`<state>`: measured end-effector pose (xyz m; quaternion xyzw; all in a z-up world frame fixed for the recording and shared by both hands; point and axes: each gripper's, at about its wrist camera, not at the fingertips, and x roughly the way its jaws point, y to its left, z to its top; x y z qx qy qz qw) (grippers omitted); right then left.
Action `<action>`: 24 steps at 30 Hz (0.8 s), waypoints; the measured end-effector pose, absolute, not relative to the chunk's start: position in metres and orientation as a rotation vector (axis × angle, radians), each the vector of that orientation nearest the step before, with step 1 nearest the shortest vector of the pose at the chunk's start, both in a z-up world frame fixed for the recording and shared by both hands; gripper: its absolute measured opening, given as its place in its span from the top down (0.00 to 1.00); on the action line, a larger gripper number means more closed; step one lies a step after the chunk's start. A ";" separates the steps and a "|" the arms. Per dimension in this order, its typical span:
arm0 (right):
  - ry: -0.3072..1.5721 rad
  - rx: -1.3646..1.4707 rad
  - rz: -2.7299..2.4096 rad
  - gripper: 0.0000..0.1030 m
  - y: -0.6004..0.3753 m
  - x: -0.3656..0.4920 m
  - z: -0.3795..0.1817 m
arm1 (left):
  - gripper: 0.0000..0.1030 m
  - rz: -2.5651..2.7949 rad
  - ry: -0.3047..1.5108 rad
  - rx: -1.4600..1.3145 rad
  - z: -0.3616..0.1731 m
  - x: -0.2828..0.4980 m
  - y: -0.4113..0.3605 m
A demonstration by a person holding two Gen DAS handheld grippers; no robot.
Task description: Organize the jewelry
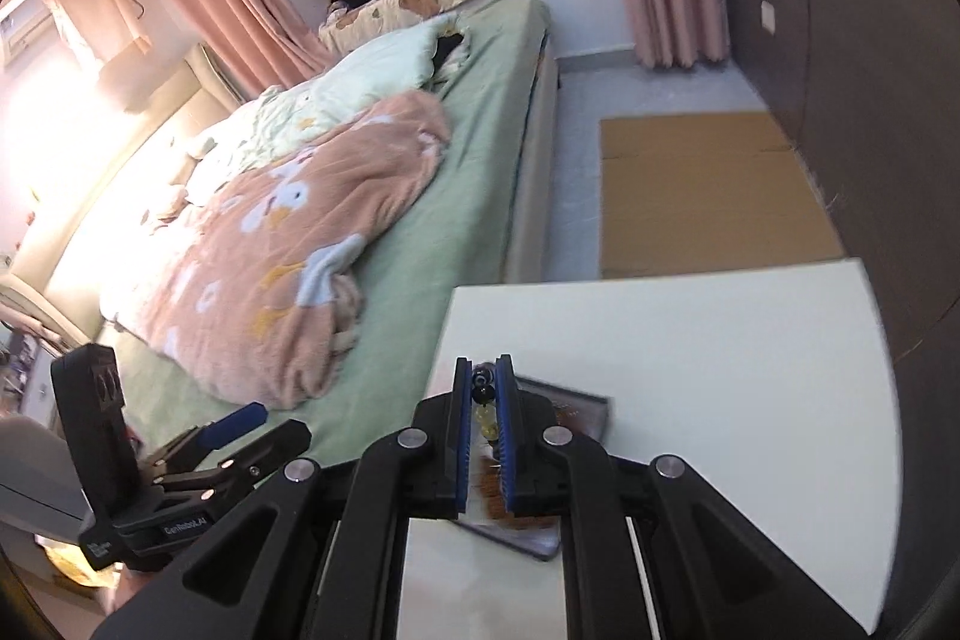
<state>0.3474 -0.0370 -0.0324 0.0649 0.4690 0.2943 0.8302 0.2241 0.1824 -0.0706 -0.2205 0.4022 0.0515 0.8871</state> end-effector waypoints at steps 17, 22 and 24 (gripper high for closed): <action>1.000 0.135 0.528 0.24 -0.074 0.314 -0.054 | 0.06 0.070 0.798 -0.457 -0.059 0.198 0.171; 0.961 0.141 0.499 0.17 -0.098 0.297 -0.046 | 0.06 0.045 0.784 -0.418 -0.050 0.190 0.151; 0.936 0.142 0.486 0.11 -0.108 0.288 -0.041 | 0.05 0.038 0.778 -0.395 -0.046 0.186 0.142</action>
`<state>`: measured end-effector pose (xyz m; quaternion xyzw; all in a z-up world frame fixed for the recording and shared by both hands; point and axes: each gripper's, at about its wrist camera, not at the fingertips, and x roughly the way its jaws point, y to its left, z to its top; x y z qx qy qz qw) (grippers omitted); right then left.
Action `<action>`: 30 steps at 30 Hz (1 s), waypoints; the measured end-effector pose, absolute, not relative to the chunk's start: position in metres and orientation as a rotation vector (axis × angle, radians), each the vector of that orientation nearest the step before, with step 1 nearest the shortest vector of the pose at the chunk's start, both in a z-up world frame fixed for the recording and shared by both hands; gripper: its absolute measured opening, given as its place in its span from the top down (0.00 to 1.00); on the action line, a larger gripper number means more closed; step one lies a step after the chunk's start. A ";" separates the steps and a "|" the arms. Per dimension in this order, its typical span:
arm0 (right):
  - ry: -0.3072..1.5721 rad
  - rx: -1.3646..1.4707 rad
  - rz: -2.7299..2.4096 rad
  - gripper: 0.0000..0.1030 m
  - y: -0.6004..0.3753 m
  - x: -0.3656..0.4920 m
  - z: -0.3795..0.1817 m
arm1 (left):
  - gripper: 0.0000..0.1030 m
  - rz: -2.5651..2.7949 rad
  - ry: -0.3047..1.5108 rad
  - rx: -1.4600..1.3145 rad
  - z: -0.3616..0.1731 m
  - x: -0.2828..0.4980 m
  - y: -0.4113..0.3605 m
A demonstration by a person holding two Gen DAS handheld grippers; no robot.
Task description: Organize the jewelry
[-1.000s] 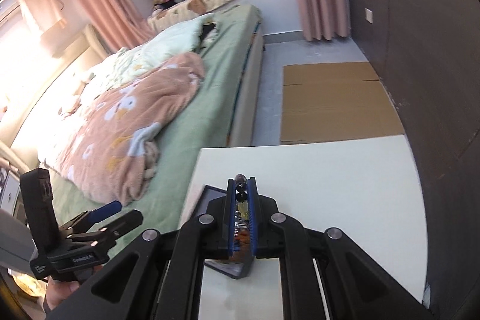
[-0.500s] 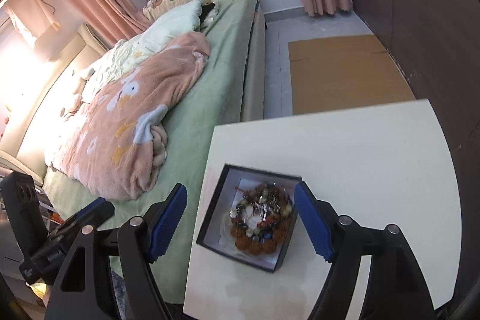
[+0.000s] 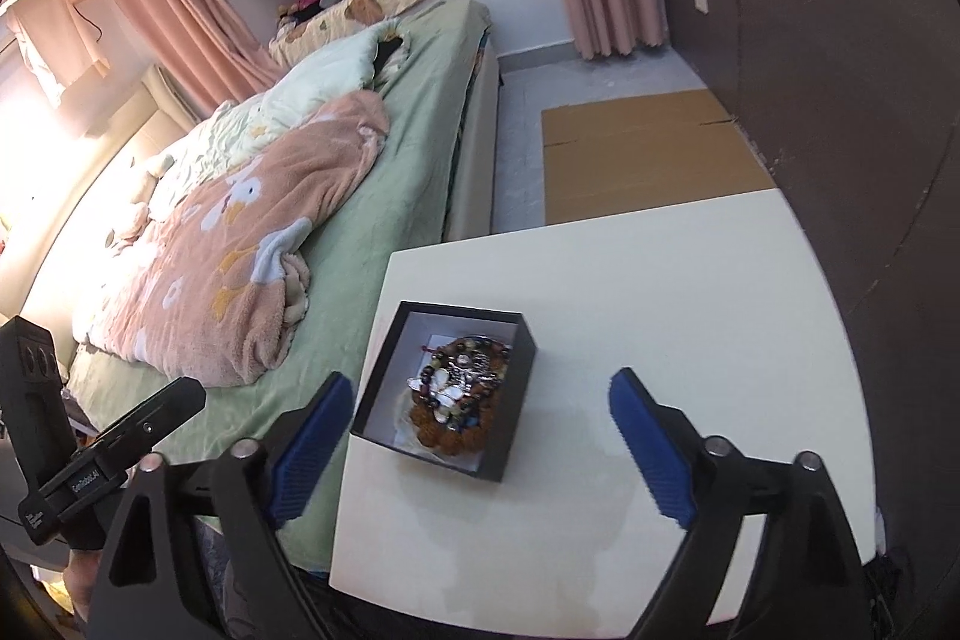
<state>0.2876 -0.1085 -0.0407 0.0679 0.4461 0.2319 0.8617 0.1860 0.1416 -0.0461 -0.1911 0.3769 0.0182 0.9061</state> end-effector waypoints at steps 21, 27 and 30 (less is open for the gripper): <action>0.769 0.116 0.408 0.08 -0.194 0.176 -0.003 | 0.05 -0.026 0.655 -0.184 0.013 0.097 0.061; 0.731 0.089 0.395 0.07 -0.208 0.144 0.006 | 0.05 -0.031 0.614 -0.157 0.023 0.070 0.048; 0.717 0.080 0.385 0.07 -0.215 0.129 0.007 | 0.05 -0.034 0.600 -0.149 0.027 0.056 0.043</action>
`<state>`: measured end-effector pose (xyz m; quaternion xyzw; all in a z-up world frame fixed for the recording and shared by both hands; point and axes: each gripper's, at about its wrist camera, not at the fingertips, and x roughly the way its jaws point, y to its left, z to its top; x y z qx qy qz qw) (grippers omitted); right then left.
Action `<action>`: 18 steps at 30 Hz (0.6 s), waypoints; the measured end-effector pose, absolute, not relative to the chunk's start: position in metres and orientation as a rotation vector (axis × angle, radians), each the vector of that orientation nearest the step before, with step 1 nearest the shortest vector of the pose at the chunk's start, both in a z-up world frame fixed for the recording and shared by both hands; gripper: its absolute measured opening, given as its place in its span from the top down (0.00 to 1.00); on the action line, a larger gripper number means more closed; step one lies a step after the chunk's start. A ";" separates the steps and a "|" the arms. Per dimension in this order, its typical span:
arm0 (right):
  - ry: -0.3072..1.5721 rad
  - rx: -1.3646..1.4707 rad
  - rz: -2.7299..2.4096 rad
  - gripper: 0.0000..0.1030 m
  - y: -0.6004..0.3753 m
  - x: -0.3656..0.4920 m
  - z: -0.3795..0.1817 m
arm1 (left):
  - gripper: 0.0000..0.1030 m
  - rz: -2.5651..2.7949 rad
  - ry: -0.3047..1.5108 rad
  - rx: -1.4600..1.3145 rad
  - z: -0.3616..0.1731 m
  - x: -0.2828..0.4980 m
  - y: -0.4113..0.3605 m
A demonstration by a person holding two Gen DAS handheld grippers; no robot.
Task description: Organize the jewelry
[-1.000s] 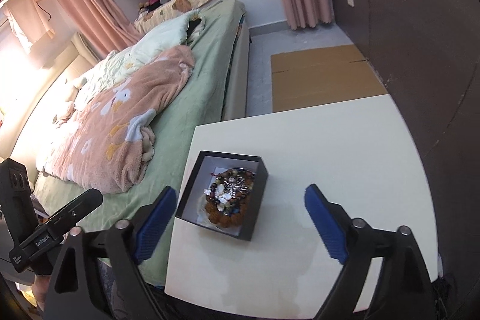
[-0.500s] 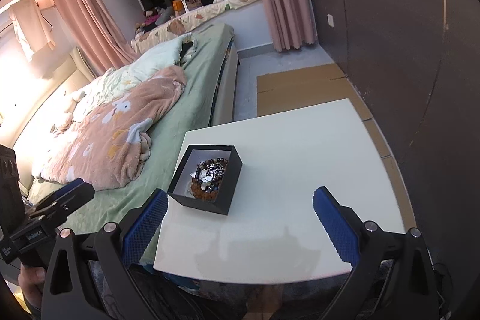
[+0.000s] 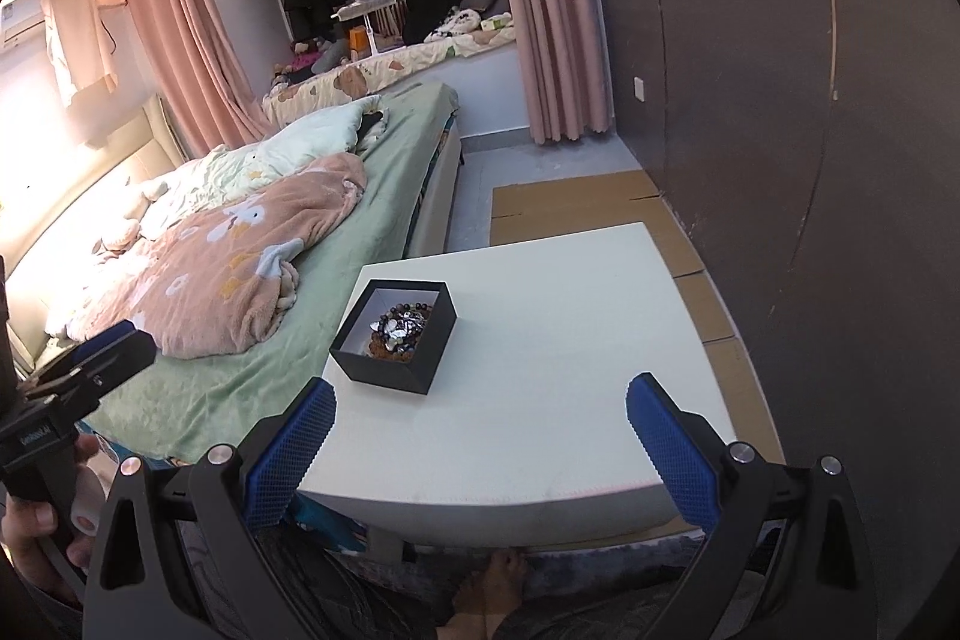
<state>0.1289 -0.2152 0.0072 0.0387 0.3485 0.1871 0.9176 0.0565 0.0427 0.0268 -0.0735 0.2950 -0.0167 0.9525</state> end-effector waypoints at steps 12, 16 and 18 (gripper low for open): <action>0.677 0.079 0.398 0.07 -0.224 0.080 0.012 | 0.05 -0.024 0.555 -0.125 0.035 0.005 0.035; 0.672 0.085 0.386 0.07 -0.222 0.069 0.008 | 0.05 -0.020 0.547 -0.128 0.034 -0.004 0.039; 0.672 0.087 0.394 0.07 -0.220 0.065 0.005 | 0.05 -0.018 0.537 -0.134 0.034 -0.008 0.041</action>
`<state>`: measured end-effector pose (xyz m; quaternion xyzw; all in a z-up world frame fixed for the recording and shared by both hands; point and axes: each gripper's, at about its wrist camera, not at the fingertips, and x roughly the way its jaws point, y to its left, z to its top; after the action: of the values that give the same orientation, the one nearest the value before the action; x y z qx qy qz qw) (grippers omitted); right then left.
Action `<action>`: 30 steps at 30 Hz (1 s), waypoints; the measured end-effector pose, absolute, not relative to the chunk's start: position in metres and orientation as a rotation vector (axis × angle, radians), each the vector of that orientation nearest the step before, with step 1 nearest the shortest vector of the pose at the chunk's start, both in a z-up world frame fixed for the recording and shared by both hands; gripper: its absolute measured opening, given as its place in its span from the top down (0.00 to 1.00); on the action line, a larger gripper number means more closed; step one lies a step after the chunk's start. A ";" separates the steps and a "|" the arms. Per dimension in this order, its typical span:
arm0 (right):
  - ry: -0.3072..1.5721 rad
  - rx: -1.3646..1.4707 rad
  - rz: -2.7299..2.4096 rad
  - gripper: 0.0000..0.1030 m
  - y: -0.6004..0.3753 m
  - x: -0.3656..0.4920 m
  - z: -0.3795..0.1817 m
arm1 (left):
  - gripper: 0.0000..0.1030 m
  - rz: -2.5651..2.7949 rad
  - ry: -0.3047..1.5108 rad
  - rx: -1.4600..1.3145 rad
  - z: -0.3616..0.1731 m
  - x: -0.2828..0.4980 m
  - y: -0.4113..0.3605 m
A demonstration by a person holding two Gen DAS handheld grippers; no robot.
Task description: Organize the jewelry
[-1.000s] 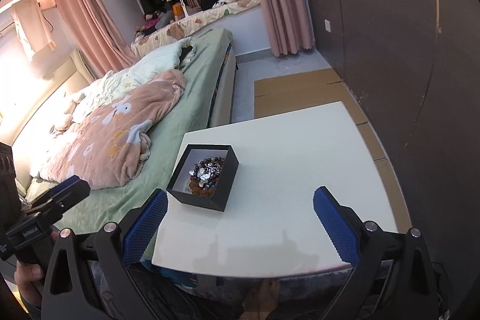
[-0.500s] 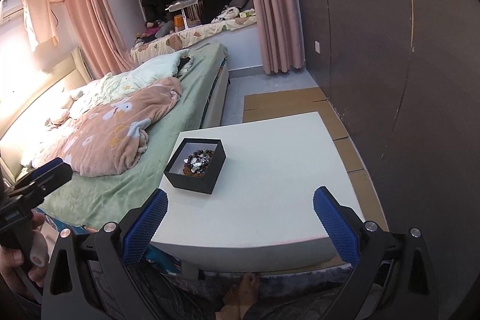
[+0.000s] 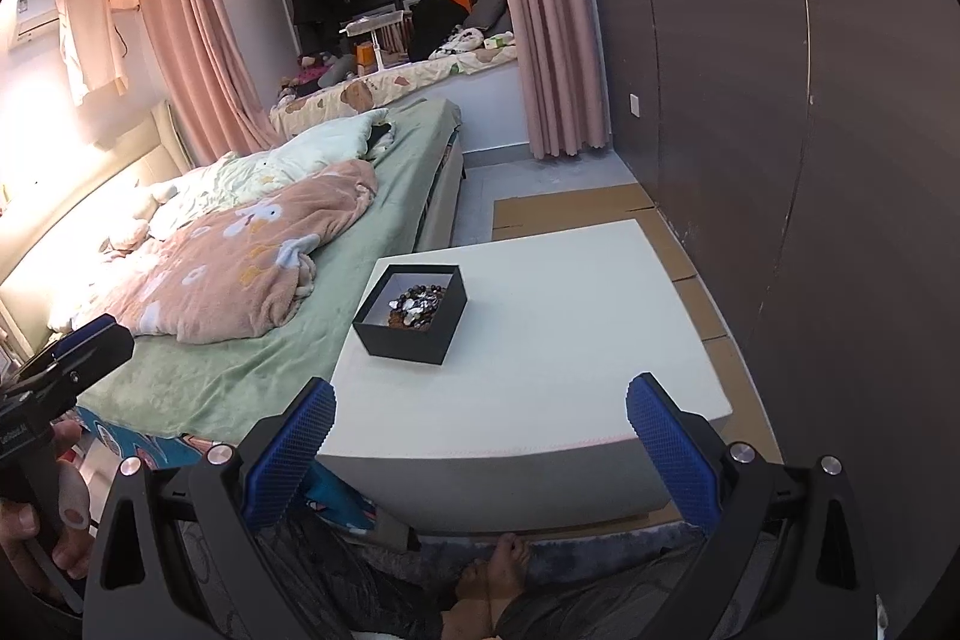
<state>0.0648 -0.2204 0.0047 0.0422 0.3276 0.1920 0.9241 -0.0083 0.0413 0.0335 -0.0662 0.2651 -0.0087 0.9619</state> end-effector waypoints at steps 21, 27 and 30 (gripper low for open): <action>0.678 0.077 0.401 0.07 -0.208 0.061 -0.005 | 0.05 -0.011 0.526 -0.126 0.032 -0.019 0.044; 0.668 0.075 0.397 0.07 -0.210 0.060 -0.005 | 0.05 -0.012 0.520 -0.125 0.032 -0.021 0.045; 0.665 0.085 0.393 0.07 -0.213 0.061 -0.006 | 0.05 -0.016 0.525 -0.123 0.031 -0.020 0.042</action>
<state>0.0615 -0.2134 -0.0056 0.0415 0.3242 0.1914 0.9255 -0.0197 0.0417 0.0313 -0.0608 0.2594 -0.0077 0.9638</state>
